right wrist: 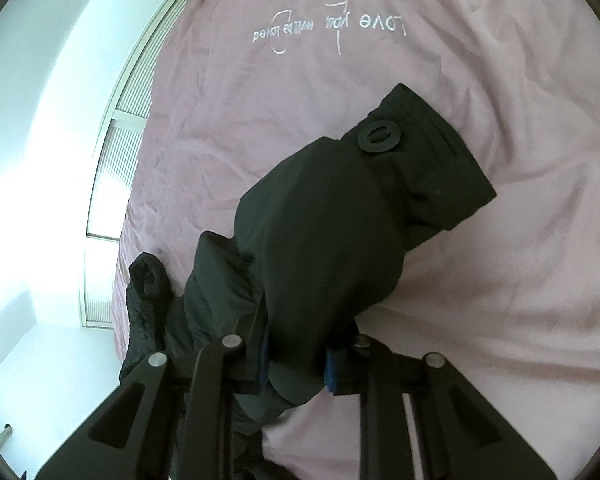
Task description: Fold large clothes
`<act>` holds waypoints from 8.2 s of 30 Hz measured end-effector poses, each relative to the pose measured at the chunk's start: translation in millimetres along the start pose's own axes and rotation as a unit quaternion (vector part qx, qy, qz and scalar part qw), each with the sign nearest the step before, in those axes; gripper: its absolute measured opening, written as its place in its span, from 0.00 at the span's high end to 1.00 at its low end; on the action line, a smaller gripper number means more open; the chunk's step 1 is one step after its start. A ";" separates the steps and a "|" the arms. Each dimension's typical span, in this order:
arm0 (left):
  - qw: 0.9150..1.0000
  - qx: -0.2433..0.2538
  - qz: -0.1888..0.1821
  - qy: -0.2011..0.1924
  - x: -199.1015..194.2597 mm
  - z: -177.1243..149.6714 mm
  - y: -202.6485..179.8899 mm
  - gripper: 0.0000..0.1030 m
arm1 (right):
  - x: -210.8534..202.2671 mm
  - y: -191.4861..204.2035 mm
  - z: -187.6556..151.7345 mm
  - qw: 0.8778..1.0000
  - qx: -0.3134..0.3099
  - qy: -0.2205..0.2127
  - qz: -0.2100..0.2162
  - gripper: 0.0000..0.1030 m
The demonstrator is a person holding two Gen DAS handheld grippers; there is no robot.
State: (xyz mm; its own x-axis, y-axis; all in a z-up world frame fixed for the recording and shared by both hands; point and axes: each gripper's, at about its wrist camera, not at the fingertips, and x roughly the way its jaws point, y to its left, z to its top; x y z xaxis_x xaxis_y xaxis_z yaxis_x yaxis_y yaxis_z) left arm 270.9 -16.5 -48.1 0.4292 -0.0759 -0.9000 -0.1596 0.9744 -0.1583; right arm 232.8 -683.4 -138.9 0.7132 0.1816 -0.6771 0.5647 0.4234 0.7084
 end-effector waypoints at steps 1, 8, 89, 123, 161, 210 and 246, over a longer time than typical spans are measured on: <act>1.000 -0.003 -0.002 0.001 0.7 -1.4 2.8 0.22 | -1.3 2.6 -0.6 1.000 0.002 -0.001 0.000 0.81; 1.000 -0.027 -0.010 0.002 3.6 -7.1 21.4 0.22 | -7.2 12.3 -5.2 1.000 0.013 0.008 -0.016 0.81; 0.992 -0.126 -0.011 -0.005 -10.4 -44.4 146.9 0.22 | 111.7 235.7 -316.6 0.831 -0.458 0.311 0.048 0.95; 0.977 0.137 -0.160 0.001 102.0 117.8 -140.4 0.19 | 99.3 220.6 -166.7 0.897 -0.422 0.132 -0.016 0.93; 0.960 0.094 -0.256 0.063 141.9 136.8 -187.1 0.91 | 191.7 222.5 -137.1 0.881 -0.448 0.146 -0.050 0.91; 0.969 0.198 -0.146 0.040 141.1 56.4 -134.9 0.58 | 163.5 184.5 -231.5 0.834 -0.522 0.145 -0.106 0.37; 0.964 0.242 -0.107 -0.019 111.5 39.0 -133.9 0.49 | 109.0 208.3 -255.2 0.849 -0.508 0.102 -0.105 0.16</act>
State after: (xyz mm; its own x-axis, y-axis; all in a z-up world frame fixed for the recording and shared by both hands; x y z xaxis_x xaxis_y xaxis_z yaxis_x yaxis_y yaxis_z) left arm 374.8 -147.2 -111.4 0.4408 -0.2877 -0.8502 0.3657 0.9226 -0.1226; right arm 322.1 -349.0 -116.1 0.4960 0.1123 -0.8610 -0.0524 0.9937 0.0994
